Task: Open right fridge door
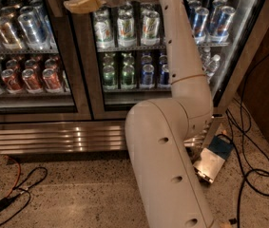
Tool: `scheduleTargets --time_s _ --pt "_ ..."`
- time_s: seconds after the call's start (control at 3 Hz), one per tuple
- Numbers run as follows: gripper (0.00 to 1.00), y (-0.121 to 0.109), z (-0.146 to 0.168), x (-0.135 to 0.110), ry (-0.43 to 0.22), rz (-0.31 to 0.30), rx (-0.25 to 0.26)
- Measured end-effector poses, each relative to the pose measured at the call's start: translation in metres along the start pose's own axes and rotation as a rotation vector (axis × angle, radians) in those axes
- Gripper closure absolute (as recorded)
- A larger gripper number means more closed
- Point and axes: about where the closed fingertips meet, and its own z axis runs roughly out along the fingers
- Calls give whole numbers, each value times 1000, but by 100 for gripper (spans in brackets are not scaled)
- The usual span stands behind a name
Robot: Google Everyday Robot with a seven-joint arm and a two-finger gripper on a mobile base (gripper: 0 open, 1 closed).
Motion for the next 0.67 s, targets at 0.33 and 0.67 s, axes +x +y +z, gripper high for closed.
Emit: scheduleTargets --time_s 0.33,0.67 --pt "15 4 -5 3 0 0 -1" --pt "38 10 -4 -1 0 0 -1"
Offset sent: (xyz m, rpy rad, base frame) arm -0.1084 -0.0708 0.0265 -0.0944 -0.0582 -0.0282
